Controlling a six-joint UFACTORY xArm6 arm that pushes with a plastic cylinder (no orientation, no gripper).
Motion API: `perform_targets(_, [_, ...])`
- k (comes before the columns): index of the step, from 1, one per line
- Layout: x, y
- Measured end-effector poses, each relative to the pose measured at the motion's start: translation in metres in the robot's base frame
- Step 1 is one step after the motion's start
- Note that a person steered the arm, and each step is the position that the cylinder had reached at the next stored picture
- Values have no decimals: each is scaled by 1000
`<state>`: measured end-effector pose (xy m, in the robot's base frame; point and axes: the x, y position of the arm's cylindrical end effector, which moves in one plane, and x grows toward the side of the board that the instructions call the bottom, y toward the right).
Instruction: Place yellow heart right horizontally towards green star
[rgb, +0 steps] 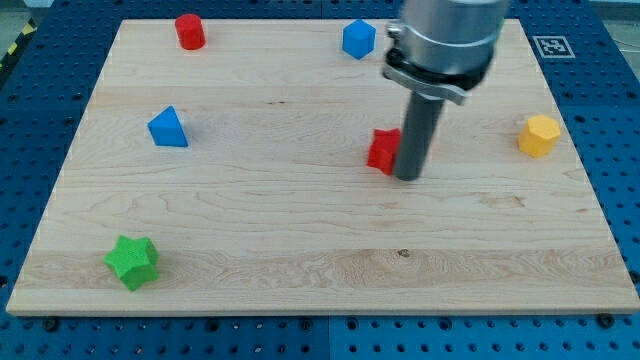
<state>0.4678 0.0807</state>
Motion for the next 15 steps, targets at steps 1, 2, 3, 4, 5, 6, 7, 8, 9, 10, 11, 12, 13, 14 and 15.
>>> perform_targets(1, [-1, -23])
perform_targets(2, [-4, -34])
perform_targets(3, [-4, -30])
perform_targets(4, [-4, -22])
perform_targets(5, [-25, -38])
perform_targets(6, [-32, -39])
perform_targets(7, [-44, -39])
perform_targets(8, [-52, -26])
perform_targets(9, [-53, -19])
perform_targets(10, [-67, 4])
perform_targets(11, [-88, 12])
perform_targets(12, [-88, 39])
perform_targets(13, [-81, 57])
perform_targets(14, [-51, 57])
perform_targets(15, [-38, 57])
